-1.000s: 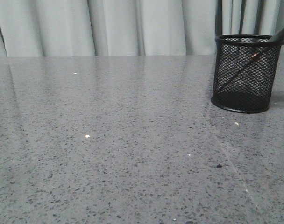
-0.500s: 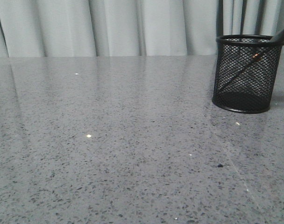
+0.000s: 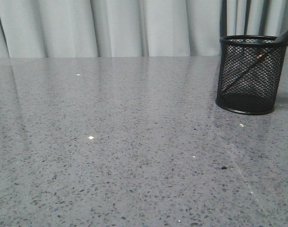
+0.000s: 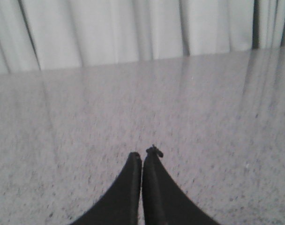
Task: Put scissors into bucket
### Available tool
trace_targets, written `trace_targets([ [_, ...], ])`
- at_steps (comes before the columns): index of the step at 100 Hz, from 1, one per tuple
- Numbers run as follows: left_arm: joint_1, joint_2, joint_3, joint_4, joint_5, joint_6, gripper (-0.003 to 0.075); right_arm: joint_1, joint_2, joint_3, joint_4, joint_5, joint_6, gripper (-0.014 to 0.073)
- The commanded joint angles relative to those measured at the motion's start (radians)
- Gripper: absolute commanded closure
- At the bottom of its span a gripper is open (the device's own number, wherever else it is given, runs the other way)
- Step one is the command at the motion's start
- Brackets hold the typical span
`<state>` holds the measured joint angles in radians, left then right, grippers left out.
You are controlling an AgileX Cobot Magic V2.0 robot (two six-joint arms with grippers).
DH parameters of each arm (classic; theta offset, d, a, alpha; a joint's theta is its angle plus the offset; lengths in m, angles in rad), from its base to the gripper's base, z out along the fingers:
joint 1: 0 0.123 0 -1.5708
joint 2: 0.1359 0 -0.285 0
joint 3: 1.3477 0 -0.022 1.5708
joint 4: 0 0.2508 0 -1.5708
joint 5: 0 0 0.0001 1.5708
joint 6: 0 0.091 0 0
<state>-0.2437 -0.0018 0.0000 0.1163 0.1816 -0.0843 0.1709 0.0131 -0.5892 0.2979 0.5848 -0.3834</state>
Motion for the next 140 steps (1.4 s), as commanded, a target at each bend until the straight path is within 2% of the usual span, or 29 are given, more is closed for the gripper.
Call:
trace_targets([
  [1,0.025,-0.027,0.020,-0.023,-0.003,-0.009,0.0740,-0.002,0.016,-0.021,0.002,-0.085,-0.009,0.0638],
  [16,0.078,-0.027,0.041,-0.067,0.103,-0.009,0.0740,-0.002,0.016,-0.021,0.002,-0.085,-0.009,0.0638],
  [33,0.115,-0.027,0.041,-0.099,0.105,-0.009,0.0740,-0.002,0.016,-0.021,0.002,-0.085,-0.009,0.0638],
  [107,0.115,-0.027,0.041,-0.099,0.103,-0.009,0.0740,-0.002,0.016,-0.019,0.002,-0.085,-0.009,0.0638],
  [114,0.115,-0.027,0.041,-0.099,0.103,-0.009,0.0740,-0.011,0.016,0.011,-0.056,-0.099,-0.006,0.0638],
  [117,0.115,-0.027,0.041,-0.099,0.103,-0.009,0.0740,-0.019,0.016,0.032,-0.082,-0.133,0.037,0.0638],
  [123,0.115,-0.027,0.041,-0.099,0.103,-0.009,0.0740,-0.043,0.015,0.103,-0.154,-0.243,0.210,0.0638],
  [129,0.115,-0.027,0.041,-0.099,0.103,-0.009,0.0740,-0.080,0.015,0.185,-0.279,-0.348,0.358,0.0638],
  [136,0.115,-0.027,0.041,-0.099,0.103,-0.009,0.0740,-0.131,0.015,0.302,-0.395,-0.471,0.487,0.0638],
  [140,0.115,-0.027,0.041,-0.099,0.103,-0.009,0.0740,-0.157,0.015,0.376,-0.403,-0.535,0.519,0.0638],
])
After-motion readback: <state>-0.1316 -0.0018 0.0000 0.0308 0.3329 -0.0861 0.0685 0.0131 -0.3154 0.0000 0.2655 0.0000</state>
